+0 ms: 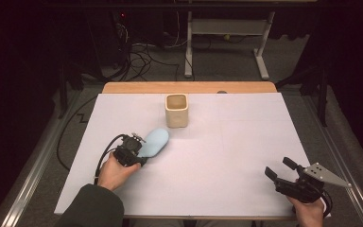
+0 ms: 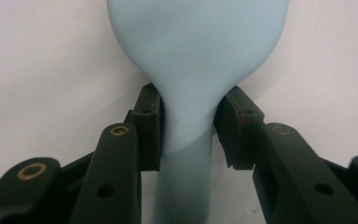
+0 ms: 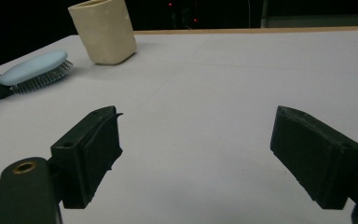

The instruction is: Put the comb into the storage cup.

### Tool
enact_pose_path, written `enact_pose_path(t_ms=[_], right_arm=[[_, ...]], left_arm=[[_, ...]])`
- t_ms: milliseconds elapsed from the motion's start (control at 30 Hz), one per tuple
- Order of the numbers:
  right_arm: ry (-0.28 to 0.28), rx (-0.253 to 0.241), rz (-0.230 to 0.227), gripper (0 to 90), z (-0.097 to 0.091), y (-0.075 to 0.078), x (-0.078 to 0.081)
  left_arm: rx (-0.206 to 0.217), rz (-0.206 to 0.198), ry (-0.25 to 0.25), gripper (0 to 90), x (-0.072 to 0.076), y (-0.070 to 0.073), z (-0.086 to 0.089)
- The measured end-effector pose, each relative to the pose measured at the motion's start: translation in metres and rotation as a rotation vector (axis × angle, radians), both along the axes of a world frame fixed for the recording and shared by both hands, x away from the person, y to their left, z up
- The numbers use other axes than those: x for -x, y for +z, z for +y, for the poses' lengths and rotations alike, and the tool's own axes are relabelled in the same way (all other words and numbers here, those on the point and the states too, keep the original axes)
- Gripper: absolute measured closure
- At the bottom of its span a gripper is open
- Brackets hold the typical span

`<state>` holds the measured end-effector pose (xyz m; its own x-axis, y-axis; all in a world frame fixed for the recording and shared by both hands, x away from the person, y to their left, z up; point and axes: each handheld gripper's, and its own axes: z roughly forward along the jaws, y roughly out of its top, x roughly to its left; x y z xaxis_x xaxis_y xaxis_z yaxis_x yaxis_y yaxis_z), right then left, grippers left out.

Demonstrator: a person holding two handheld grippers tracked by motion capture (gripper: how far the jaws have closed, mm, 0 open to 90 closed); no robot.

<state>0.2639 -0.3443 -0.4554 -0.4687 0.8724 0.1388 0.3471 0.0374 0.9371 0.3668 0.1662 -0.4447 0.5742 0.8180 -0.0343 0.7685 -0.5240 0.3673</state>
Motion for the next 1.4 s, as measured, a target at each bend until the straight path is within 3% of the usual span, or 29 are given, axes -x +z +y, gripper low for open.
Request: enact_pose_path(t_ms=[233,700,1400], right_arm=[[0.000,-0.002,0.001,16.5,0.000,0.000,0.000],[-0.001,-0.002,0.002,16.5,0.000,0.000,0.000],[-0.003,-0.003,0.002,16.5,0.000,0.000,0.000]], left_arm=[[-0.010,0.006,-0.009,67.4,0.000,0.001,-0.001],[-0.010,-0.029,-0.028,69.3,0.003,0.000,-0.002],[0.059,-0.088,-0.043,69.5,0.012,0.005,0.003]])
